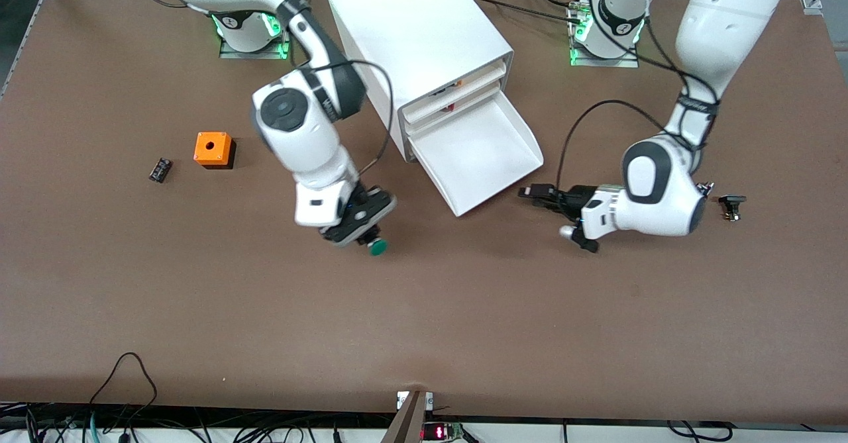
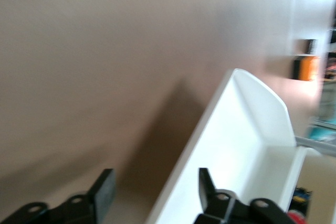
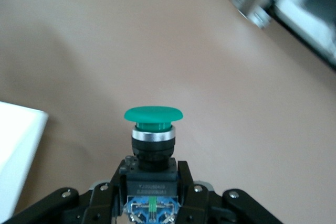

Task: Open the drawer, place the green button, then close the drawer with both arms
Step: 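Lower the green button into the open drawer and open the right gripper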

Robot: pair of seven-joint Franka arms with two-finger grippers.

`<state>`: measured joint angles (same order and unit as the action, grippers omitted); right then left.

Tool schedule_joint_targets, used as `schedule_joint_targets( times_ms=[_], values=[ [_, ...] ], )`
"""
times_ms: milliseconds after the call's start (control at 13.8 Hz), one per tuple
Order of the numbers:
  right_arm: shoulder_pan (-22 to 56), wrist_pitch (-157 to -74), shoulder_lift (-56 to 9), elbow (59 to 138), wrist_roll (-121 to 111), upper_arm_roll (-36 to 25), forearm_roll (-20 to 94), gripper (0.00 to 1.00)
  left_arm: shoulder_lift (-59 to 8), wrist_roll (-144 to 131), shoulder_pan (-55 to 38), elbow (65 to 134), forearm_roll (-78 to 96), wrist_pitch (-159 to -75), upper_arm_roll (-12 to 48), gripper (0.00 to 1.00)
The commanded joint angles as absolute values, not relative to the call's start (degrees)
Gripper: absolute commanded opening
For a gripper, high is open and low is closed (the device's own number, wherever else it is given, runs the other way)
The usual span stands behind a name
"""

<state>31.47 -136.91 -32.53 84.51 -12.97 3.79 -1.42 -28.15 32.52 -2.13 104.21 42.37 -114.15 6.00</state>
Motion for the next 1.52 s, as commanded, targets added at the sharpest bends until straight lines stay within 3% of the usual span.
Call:
schedule_joint_targets(
  times_ms=[0, 217, 434, 723, 1301, 1373, 1446],
  values=[
    [34.62, -135.79, -36.03, 78.41, -22.82, 3.51, -1.41, 0.18, -14.19, 31.73, 3.32, 106.79, 34.03, -114.87, 5.1, 1.0],
    [39.97, -132.91, -38.75, 74.81, -30.82, 4.04, -2.02, 0.18, -2.58, 30.94, 6.41, 108.19, 20.61, -110.59, 4.22, 1.0],
    [46.91, -120.72, -41.39, 67.35, -35.5, 2.38, -5.25, 0.18, 4.29, 22.36, 7.38, 107.67, 9.61, -104.08, 3.87, 1.0],
    [51.06, -114.79, -43.5, 66.09, -43.84, 1.58, -6.07, 0.19, 6.15, 5.48, 5.89, 107.23, 2.99, -99.67, 4.83, 1.0],
    [53.35, -117.95, -49.04, 65.92, -44.39, 1.58, -6.15, 0.23, 7.21, 0.7, 0.97, 107.14, -3.08, -98.17, 5.63, 1.0],
    [53.52, -118.04, -49.13, 65.92, -43.78, 1.58, -5.98, 0.33, 7.21, 0.79, 0.97, 107.23, -3.16, -98.26, 5.63, 1.0],
    [53.53, -117.6, -49.13, 65.92, -40.29, 1.58, -5.54, 0.79, 7.29, 0.7, 0.97, 107.23, -3.16, -98.35, 5.63, 1.0]
  ],
)
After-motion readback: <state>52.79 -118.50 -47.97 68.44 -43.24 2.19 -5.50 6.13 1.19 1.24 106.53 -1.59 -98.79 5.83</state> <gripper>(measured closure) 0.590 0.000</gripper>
